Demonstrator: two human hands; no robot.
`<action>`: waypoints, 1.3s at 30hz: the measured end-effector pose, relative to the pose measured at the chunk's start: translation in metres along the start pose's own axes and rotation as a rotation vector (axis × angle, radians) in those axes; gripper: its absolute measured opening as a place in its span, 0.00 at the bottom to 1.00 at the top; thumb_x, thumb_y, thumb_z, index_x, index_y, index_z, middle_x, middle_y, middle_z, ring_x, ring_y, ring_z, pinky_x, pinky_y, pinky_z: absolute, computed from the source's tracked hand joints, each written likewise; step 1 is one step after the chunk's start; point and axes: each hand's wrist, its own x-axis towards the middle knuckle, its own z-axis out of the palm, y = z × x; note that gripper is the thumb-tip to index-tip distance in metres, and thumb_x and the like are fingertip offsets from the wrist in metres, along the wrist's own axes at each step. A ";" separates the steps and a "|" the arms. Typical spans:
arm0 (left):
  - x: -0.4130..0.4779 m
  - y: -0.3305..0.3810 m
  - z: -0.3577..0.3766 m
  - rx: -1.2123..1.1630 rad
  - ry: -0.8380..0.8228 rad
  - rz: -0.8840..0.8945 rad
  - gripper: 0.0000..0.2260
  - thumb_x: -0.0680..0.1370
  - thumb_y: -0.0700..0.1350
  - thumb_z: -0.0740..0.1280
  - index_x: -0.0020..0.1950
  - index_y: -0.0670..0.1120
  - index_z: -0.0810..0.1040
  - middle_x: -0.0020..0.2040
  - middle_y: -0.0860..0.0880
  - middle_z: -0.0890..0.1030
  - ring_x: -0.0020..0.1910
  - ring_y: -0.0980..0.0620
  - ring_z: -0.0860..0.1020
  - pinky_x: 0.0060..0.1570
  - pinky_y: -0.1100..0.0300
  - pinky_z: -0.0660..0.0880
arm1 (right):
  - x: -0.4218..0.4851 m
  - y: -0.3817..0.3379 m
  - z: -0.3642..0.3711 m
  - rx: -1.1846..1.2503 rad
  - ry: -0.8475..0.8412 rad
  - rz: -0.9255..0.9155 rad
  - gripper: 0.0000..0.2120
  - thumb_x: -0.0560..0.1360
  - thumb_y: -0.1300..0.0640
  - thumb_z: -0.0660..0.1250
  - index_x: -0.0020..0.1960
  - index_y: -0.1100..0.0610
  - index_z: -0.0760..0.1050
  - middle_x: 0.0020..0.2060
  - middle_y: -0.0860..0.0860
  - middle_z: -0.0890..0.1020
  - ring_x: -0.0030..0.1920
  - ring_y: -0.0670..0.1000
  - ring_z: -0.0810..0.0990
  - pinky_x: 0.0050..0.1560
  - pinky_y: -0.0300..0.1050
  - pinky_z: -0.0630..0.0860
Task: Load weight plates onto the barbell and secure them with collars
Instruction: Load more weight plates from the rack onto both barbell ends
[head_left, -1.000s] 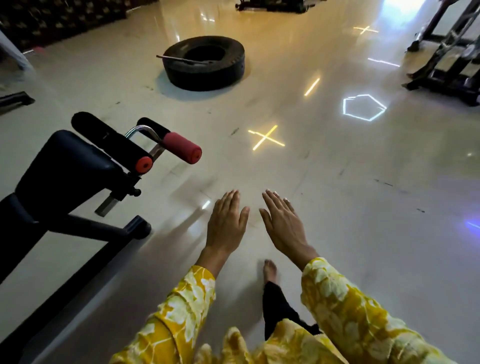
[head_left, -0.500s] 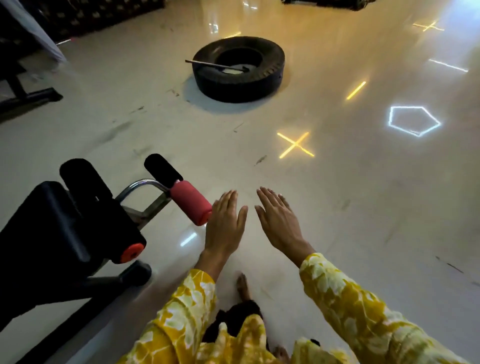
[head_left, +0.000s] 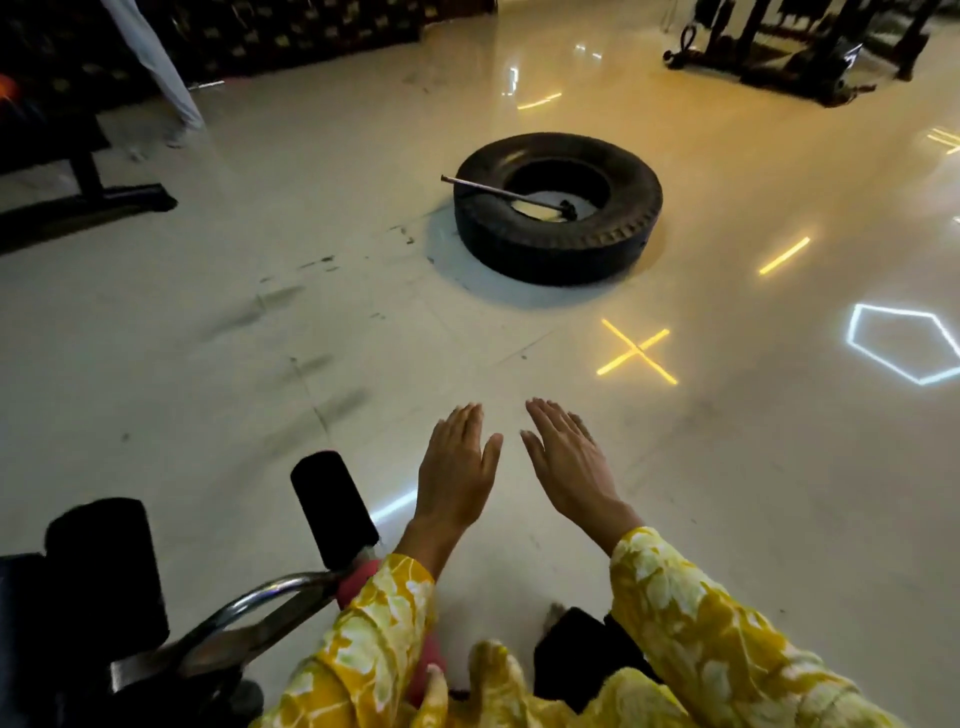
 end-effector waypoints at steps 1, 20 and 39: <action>0.022 -0.005 -0.001 0.005 -0.002 -0.011 0.23 0.82 0.52 0.52 0.74 0.43 0.59 0.75 0.46 0.61 0.74 0.50 0.57 0.72 0.57 0.50 | 0.025 0.003 0.000 0.000 -0.010 -0.012 0.24 0.81 0.48 0.48 0.74 0.54 0.54 0.75 0.51 0.59 0.75 0.49 0.54 0.74 0.43 0.46; 0.343 -0.258 -0.120 -0.013 0.301 -0.710 0.23 0.81 0.52 0.54 0.73 0.43 0.61 0.73 0.45 0.65 0.73 0.48 0.60 0.71 0.56 0.55 | 0.517 -0.180 0.092 -0.091 -0.356 -0.704 0.22 0.81 0.51 0.50 0.73 0.59 0.58 0.72 0.55 0.64 0.73 0.52 0.60 0.69 0.42 0.51; 0.438 -0.683 -0.384 0.049 0.647 -1.132 0.22 0.81 0.50 0.56 0.72 0.40 0.63 0.72 0.43 0.67 0.72 0.48 0.63 0.71 0.57 0.56 | 0.782 -0.664 0.303 -0.060 -0.544 -1.251 0.22 0.81 0.51 0.51 0.73 0.58 0.58 0.73 0.54 0.63 0.72 0.52 0.61 0.70 0.42 0.51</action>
